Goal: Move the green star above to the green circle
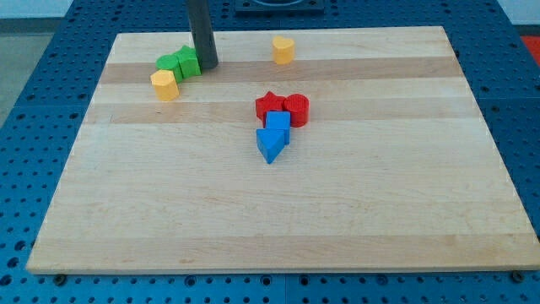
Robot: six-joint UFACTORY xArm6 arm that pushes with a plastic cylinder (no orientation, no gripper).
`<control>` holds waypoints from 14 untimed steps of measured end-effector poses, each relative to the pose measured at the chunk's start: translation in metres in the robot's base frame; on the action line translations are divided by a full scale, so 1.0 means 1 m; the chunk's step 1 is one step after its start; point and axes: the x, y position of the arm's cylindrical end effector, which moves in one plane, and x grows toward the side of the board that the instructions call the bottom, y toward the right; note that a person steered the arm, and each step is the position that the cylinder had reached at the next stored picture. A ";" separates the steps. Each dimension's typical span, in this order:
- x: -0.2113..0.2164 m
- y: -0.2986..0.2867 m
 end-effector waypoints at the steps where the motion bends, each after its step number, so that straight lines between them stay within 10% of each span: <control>1: 0.001 -0.007; 4: 0.043 -0.013; 14: -0.037 -0.023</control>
